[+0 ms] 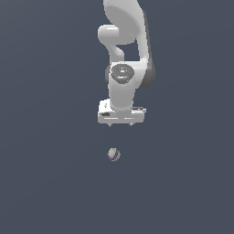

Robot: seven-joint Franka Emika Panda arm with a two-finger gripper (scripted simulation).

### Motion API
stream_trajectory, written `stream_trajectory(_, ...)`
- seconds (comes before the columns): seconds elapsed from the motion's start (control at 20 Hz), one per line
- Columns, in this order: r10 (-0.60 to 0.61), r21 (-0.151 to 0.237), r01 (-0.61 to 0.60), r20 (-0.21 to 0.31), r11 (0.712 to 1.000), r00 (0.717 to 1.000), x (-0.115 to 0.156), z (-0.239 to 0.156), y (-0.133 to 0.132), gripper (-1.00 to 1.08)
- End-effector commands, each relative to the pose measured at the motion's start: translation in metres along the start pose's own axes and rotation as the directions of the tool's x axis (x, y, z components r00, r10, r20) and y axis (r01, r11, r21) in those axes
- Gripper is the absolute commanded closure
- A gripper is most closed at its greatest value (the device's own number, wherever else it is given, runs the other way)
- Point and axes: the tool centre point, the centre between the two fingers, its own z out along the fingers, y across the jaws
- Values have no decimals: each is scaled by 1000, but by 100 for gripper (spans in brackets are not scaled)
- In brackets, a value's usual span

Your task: Pick up the object and move it to a goal position.

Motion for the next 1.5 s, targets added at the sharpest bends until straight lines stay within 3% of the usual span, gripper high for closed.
stream_trajectory(0.0,0,0,0,0,1000,1000,0,0,0,-92)
stream_trajectory(0.55,-56,13,56,-21,998,998,7,-16,-34,-92)
stream_trajectory(1.0,7,15,-7,-24,1000,1000,19,-10,-26,-92)
stream_trajectory(1.45,205,20,-204,-37,979,978,60,9,-2,-92)
